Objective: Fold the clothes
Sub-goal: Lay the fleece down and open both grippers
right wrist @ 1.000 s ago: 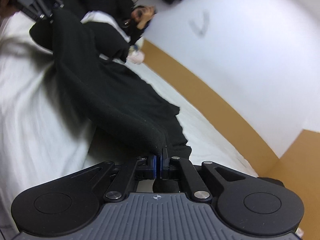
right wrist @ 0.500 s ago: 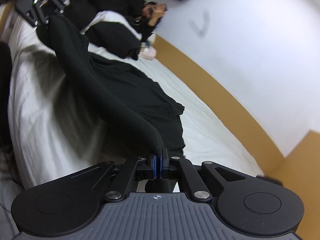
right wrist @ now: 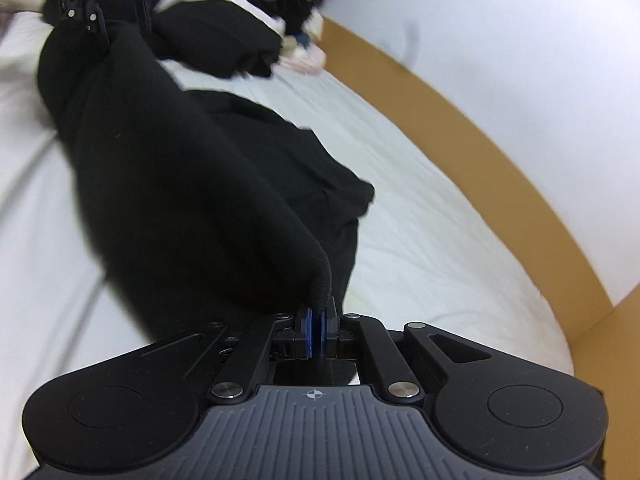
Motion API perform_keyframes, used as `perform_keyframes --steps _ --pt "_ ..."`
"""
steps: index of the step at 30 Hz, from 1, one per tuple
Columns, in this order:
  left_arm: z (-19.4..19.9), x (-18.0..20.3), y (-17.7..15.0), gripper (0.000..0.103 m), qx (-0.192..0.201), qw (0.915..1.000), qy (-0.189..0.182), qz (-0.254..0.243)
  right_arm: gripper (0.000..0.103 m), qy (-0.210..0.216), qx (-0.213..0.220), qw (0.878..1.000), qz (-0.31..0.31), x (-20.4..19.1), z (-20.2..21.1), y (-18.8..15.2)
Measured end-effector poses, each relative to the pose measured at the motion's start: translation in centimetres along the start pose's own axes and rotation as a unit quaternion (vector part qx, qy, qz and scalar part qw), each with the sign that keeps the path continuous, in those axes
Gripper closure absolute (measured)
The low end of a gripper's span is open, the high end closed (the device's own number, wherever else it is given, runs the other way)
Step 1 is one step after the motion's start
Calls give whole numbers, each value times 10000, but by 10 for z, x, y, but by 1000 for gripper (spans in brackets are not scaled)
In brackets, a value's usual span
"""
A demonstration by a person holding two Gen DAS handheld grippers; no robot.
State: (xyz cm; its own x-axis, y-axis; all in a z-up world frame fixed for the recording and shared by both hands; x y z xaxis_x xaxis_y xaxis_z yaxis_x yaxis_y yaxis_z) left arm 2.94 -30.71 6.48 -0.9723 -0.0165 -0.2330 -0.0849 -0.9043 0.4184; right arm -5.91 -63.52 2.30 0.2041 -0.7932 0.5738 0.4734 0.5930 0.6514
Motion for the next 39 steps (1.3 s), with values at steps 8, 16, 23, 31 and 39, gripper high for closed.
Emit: perform_keyframes --steps 8,16,23,31,39 --pt "10 -45 1 18 1735 9702 942 1407 63 -587 93 9958 -690 5 -10 -12" --pt "14 38 -17 5 2912 9334 323 2072 62 1162 607 9489 -2871 -36 31 6" --pt "-45 59 -70 2 2007 9506 631 2282 62 332 -682 9243 -3739 -44 11 -83" --pt "-3 48 -47 5 2353 9334 1280 2387 73 -1361 -467 9578 -2486 -54 56 -76" --pt "-10 71 -64 3 2471 9279 860 2657 49 -1039 -789 9408 -3129 -91 87 -117"
Point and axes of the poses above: each gripper's, at about its wrist camera, not at the fingertips, and z roughly against the way its jaws point, x to its right, y to its top, the point moved 9 cm from there along -z, roughly the way its jaws point, and after that the axes turned 8 degrees about -y, right-handed, at the moved point
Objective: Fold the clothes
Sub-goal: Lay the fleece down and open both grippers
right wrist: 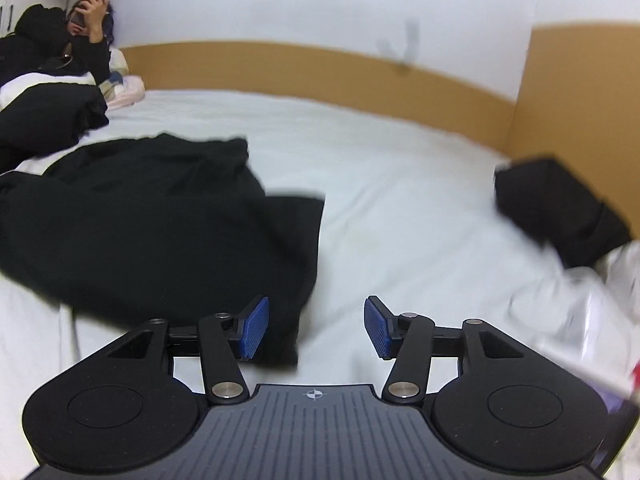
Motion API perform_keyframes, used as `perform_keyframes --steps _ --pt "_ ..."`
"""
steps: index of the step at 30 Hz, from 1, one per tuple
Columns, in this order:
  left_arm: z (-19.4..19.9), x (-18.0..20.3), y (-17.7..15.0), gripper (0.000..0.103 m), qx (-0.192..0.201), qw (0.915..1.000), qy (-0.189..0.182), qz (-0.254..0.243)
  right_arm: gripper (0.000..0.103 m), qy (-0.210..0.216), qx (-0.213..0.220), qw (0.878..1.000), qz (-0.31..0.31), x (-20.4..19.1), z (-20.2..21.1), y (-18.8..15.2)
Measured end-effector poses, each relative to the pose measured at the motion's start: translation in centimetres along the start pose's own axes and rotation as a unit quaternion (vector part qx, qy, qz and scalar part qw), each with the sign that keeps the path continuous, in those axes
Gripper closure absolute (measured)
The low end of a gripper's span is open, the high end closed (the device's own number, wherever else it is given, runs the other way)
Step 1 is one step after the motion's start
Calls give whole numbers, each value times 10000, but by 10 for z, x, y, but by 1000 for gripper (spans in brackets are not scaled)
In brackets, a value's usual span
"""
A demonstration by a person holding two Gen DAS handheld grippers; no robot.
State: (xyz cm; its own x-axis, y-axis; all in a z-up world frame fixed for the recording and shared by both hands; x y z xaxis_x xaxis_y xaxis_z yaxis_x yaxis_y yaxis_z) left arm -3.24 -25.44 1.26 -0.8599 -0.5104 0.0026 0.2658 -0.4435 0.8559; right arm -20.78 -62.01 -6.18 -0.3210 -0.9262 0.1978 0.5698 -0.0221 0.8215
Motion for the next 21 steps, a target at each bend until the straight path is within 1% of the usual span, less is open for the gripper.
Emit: perform_keyframes --steps 1,3,4,5,6,7,8,11,13,14,16,17,18,19,21 --pt "-9 -2 -3 3 -70 9999 44 86 51 -2 -88 9999 71 -4 -2 -9" --pt "-13 0 -18 2 -192 9996 140 136 64 -2 -162 9998 128 -12 -4 -24" --pt "-14 -1 -21 1 -208 9995 160 175 67 -8 -165 9998 122 -15 -4 -28" --pt "-16 -2 -24 0 -221 9994 176 218 73 -27 -166 9998 115 -18 -3 -32" --pt "-17 -4 -26 0 -211 9992 169 289 93 -81 -159 9998 98 -18 0 -34" --pt "-18 -6 -27 0 -198 9990 178 355 103 -157 -153 9997 61 -14 5 -35" --pt "-19 -7 -27 0 -174 9989 180 402 103 -195 -159 9997 24 -9 10 -34" --pt "-20 -6 -31 0 -109 9990 164 404 103 -34 -244 9997 -66 3 32 -28" --pt "-19 -6 -31 0 -67 9990 160 404 102 56 -236 9997 -59 3 46 -28" --pt "-20 -6 -30 0 -38 9990 164 407 99 86 -175 9997 -133 4 49 -20" --pt "-20 -5 -27 1 26 9988 148 461 76 167 -73 9994 -280 -2 57 -18" --pt "-18 -4 -25 1 95 9985 118 530 52 206 -50 9994 -277 -4 43 -10" --pt "-17 -4 -24 1 158 9981 90 594 46 216 -65 9996 -195 -4 29 -7" --pt "-18 -4 -23 1 178 9979 77 618 46 208 -77 9997 -119 -5 20 -7" --pt "-21 -4 -22 1 217 9975 50 667 47 119 -132 9998 -43 -15 17 -11"
Point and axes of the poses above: each gripper's, at about its wrist camera, not at the fingertips, and z roughly against the way its jaws point, x to its right, y to its top, the point moved 9 cm from there along -z, roughly the way its jaws point, and after that the axes turned 8 degrees about -y, right-handed, at the moved point
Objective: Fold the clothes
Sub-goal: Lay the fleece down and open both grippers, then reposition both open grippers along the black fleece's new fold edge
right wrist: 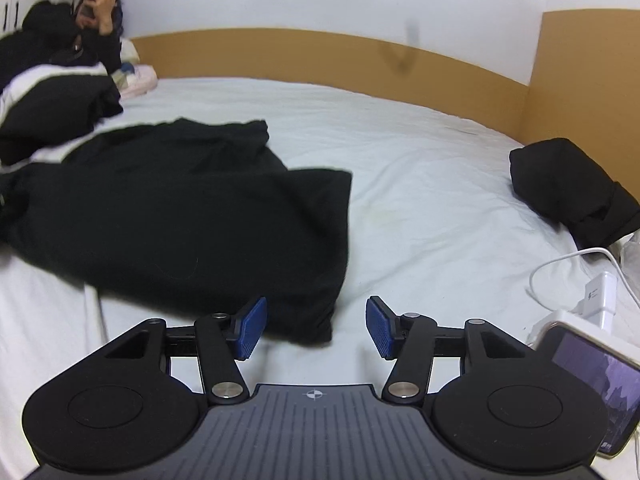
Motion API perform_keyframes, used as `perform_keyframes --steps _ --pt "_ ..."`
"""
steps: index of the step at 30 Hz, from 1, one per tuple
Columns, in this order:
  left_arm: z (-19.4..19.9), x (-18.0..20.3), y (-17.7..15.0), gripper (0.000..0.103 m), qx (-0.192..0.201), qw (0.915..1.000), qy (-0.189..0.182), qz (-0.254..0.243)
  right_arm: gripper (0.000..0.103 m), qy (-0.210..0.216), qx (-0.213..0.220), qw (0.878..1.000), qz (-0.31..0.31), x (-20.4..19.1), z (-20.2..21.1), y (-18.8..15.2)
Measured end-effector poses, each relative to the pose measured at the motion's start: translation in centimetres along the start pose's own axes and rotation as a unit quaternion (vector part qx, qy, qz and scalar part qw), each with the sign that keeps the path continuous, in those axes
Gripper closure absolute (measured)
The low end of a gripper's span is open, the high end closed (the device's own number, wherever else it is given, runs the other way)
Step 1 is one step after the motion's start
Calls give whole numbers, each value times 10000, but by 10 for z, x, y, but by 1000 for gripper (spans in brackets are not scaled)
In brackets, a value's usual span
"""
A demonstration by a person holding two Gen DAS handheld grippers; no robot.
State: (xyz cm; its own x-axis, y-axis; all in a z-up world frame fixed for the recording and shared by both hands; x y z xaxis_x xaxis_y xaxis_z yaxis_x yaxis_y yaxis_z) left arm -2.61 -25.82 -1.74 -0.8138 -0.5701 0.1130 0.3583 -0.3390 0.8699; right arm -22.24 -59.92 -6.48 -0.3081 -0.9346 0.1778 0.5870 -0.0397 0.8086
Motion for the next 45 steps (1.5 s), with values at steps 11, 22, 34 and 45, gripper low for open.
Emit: perform_keyframes --steps 11,22,34,45 --pt "-12 -1 -4 0 -275 9995 140 -118 90 -193 -244 9981 538 -29 -16 26" --pt "-21 -5 -6 0 -482 9986 196 -35 102 -995 148 9920 759 15 -25 44" --pt "-23 -6 -7 0 -485 9986 193 71 101 66 521 9967 618 -10 -31 50" --pt "-22 -6 -8 0 -467 9986 206 109 100 -712 663 9950 -206 32 -59 75"
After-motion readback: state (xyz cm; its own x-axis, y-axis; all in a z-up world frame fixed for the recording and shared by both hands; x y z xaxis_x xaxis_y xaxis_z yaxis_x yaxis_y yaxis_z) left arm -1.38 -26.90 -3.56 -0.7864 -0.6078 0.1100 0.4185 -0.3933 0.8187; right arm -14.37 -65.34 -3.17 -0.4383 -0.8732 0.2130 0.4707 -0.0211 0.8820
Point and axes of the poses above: each gripper's, at about its wrist camera, not at the fingertips, and z roughly against the way its jaws point, x to its right, y to its top, the point moved 9 cm from there along -z, roughly the way its jaws point, and after that the axes turned 8 degrees about -y, right-handed, at the moved point
